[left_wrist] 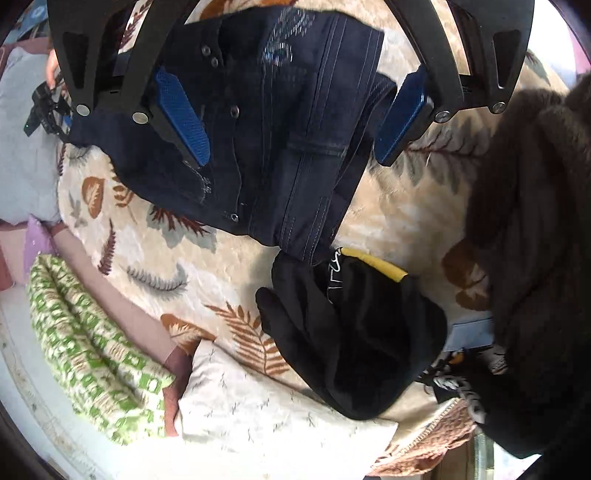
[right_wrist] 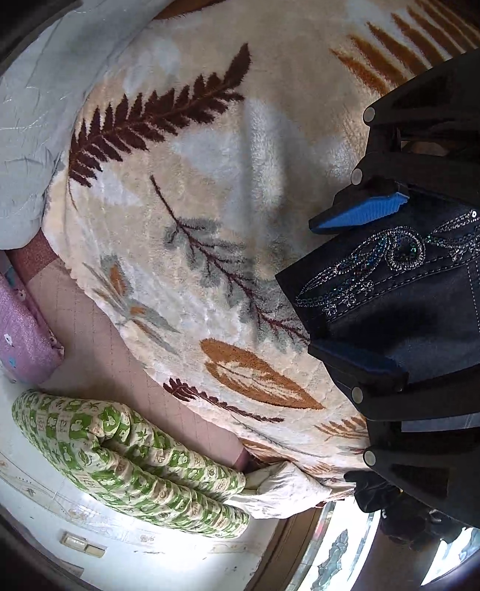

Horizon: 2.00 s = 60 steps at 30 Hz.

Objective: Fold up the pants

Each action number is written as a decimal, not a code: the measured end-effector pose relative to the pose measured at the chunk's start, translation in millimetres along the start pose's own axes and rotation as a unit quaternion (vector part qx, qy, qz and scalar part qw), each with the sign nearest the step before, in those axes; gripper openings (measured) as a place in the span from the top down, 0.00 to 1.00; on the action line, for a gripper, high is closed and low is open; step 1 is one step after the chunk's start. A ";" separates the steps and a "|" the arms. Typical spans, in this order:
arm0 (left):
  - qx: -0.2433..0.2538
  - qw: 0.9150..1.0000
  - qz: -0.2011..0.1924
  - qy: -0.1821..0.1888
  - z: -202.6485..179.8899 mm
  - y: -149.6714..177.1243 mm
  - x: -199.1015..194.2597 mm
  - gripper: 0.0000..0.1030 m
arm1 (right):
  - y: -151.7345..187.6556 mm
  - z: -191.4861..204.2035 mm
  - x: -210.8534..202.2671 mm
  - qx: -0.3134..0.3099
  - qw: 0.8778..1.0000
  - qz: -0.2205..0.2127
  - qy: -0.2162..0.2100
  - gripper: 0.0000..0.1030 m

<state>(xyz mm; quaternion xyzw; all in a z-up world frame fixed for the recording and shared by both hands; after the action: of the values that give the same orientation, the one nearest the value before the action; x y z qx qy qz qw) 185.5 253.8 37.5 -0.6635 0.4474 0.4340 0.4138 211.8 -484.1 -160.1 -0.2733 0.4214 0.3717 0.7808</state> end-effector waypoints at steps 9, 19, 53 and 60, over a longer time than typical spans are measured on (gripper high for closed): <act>-0.062 0.996 0.067 0.025 -0.3 -43.4 85.2 0.18 | -4.2 -4.8 3.6 0.002 1.000 0.016 -0.024 0.37; -0.095 0.995 0.025 0.015 -4.1 -56.4 78.4 0.91 | -6.4 20.2 -10.5 -0.103 0.994 -0.008 0.033 0.93; 0.054 0.989 -0.006 -0.140 -39.7 94.2 70.0 0.29 | 81.8 -11.6 -42.6 -0.104 0.992 0.021 0.069 0.89; 0.001 0.996 -0.046 -0.080 -85.5 127.5 6.6 0.34 | 63.6 -18.9 -92.2 -0.057 0.998 -0.007 -0.022 0.69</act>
<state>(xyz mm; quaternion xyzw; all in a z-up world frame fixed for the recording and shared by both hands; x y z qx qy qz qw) 83.1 139.3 34.8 -0.6462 0.3828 0.4658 0.4680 117.7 -493.8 -97.2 -0.3119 0.3802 0.3951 0.7759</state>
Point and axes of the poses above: each gripper's, at about its wrist camera, not at the fingertips, and x roughly the way its jaws point, z to its left, y to its underside, the point moved 1 cm from there along x, roughly the way its jaws point, and after that the axes turned 4 degrees about z, right-handed, at the moved point
